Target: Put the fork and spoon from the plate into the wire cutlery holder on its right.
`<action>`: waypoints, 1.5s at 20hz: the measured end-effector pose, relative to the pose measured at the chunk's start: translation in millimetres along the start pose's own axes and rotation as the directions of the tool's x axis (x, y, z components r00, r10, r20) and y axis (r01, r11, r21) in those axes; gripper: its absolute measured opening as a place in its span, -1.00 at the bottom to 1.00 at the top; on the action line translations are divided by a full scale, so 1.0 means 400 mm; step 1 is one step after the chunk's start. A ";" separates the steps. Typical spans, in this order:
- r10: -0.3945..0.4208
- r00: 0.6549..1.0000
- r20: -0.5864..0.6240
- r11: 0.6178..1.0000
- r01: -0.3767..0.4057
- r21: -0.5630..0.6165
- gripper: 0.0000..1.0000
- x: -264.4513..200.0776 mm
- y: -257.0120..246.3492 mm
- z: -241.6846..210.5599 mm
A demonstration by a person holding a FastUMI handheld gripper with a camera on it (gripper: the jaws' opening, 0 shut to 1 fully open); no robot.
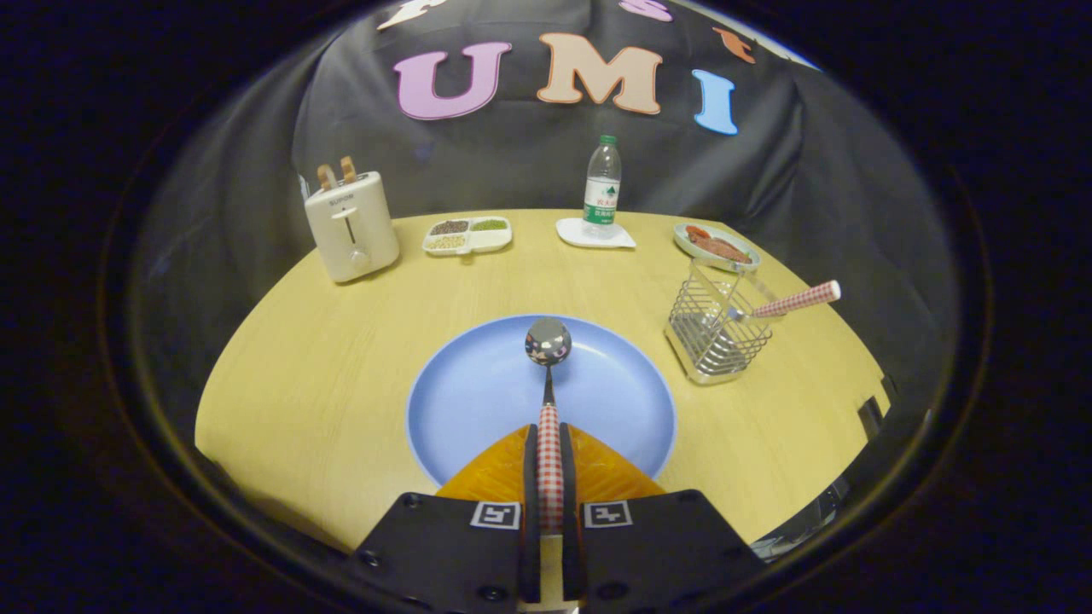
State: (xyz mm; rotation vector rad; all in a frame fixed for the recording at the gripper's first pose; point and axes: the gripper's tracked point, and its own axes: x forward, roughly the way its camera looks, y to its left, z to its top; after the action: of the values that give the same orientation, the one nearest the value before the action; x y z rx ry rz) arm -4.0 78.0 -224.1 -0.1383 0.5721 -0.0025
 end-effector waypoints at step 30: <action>0.010 0.748 -0.664 0.996 -0.066 -0.059 -0.74 0.051 -0.436 0.208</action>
State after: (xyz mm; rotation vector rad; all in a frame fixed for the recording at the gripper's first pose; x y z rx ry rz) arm 64.3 -84.7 -143.1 -0.2043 1.2994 0.0111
